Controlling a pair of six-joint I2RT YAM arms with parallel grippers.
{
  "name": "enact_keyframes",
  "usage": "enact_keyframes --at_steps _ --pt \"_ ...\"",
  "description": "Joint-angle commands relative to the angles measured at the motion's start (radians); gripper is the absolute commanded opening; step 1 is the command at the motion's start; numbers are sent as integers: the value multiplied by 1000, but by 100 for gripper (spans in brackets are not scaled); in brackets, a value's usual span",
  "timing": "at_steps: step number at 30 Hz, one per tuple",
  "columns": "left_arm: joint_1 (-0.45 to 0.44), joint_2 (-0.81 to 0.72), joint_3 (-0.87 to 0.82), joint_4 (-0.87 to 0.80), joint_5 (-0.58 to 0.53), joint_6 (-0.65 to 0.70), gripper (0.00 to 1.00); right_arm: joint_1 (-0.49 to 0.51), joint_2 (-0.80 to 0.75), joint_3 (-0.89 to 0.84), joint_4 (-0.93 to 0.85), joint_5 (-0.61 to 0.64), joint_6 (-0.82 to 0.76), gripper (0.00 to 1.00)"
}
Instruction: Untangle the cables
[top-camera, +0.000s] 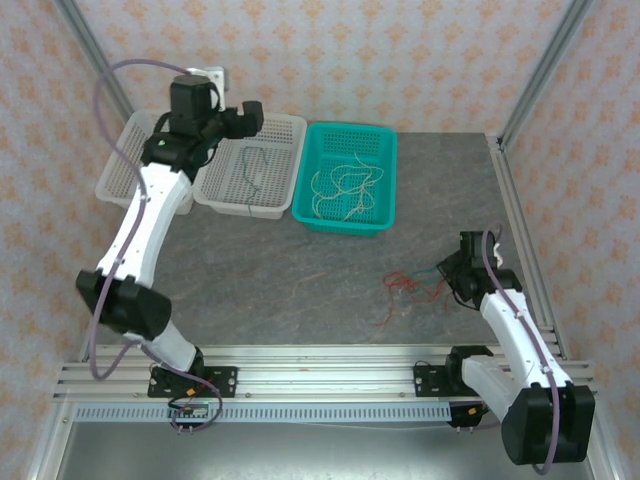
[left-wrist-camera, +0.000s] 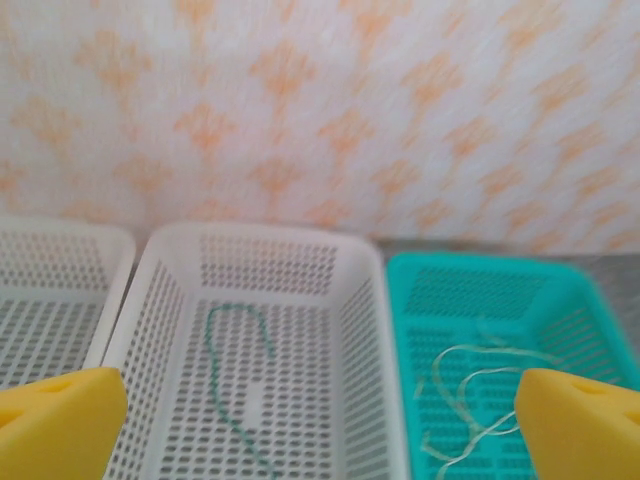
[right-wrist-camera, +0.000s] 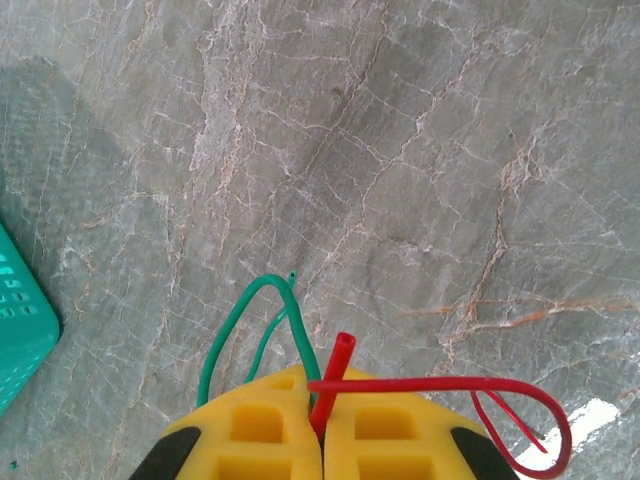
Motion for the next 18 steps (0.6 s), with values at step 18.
enact_keyframes --at_steps 18 --pt "-448 -613 -952 194 93 -356 90 283 257 41 194 -416 -106 9"
